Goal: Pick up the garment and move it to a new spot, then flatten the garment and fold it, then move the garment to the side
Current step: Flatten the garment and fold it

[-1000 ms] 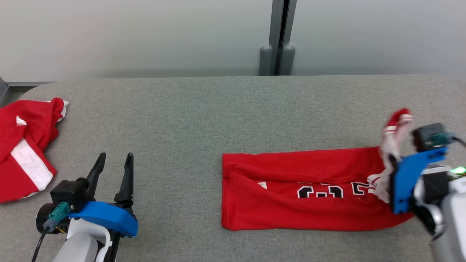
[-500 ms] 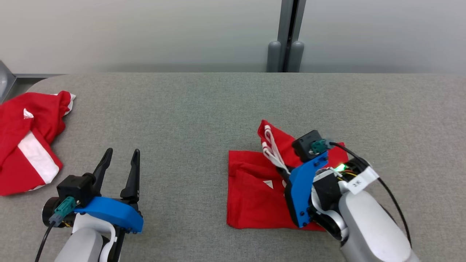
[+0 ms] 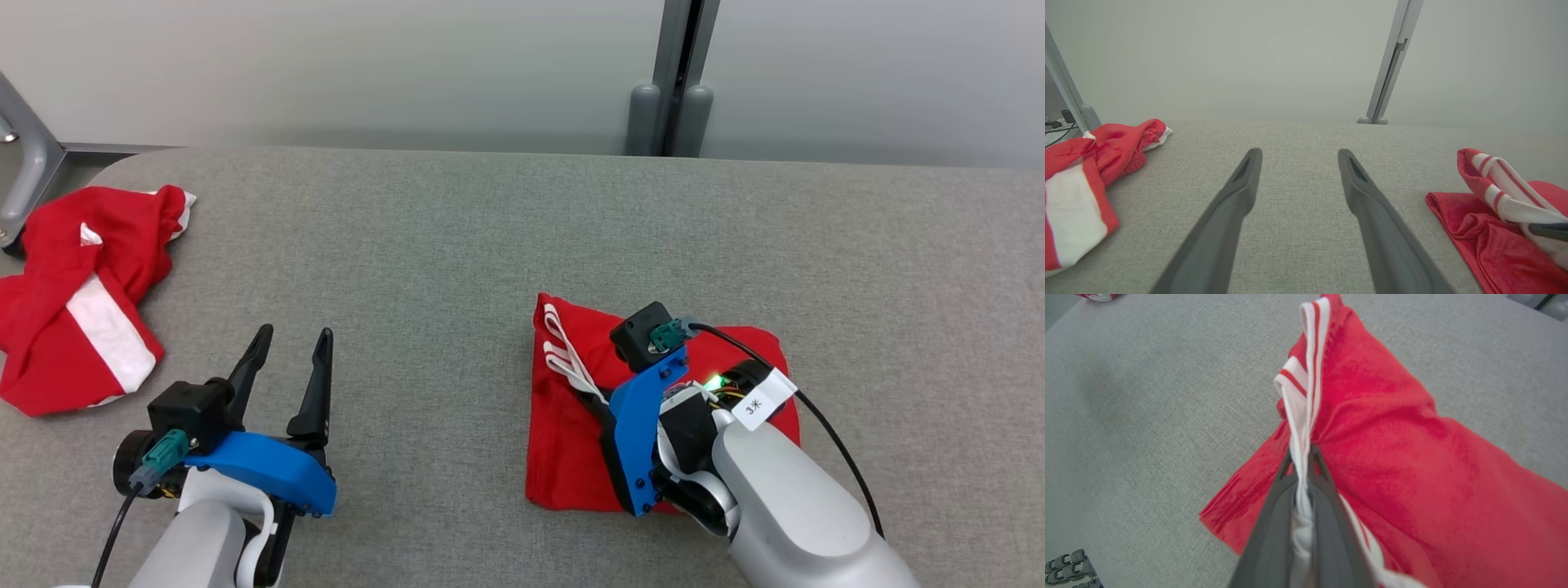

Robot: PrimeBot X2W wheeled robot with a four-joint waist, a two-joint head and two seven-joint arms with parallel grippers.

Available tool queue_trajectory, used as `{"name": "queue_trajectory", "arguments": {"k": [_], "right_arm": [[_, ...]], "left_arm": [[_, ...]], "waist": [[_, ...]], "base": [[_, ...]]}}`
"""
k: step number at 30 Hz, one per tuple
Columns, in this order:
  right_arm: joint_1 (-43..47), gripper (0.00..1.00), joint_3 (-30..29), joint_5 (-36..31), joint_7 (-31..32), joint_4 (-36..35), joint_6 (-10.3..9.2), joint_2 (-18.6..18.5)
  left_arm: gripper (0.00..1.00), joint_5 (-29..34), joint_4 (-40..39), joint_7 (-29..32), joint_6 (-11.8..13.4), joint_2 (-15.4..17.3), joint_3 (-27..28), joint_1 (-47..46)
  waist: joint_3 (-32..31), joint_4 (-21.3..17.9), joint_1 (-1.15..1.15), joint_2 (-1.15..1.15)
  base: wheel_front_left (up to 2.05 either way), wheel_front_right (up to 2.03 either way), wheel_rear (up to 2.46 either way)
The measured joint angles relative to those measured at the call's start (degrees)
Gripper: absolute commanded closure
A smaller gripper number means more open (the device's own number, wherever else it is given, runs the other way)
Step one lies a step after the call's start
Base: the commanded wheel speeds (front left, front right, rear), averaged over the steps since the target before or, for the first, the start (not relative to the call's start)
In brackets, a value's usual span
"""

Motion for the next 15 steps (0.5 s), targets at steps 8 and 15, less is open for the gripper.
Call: {"name": "queue_trajectory", "arguments": {"k": [8, 15], "right_arm": [[-0.33, 0.0, 3.05, 10.29, -2.36, 0.18, 0.0, 0.01], [-1.54, 0.0, -1.9, 15.32, -6.8, -7.76, 0.0, 0.13]], "left_arm": [[0.0, -0.02, 0.45, -0.02, -0.07, -0.14, -0.09, -0.53], [0.0, -0.24, -0.08, -0.09, 0.47, 0.7, 0.66, 0.29]], "waist": [[-0.34, 0.25, 0.0, 0.0], [-0.92, -1.57, 0.0, 0.0]], "base": [[0.0, 0.0, 0.0], [0.0, 0.0, 0.0]]}}
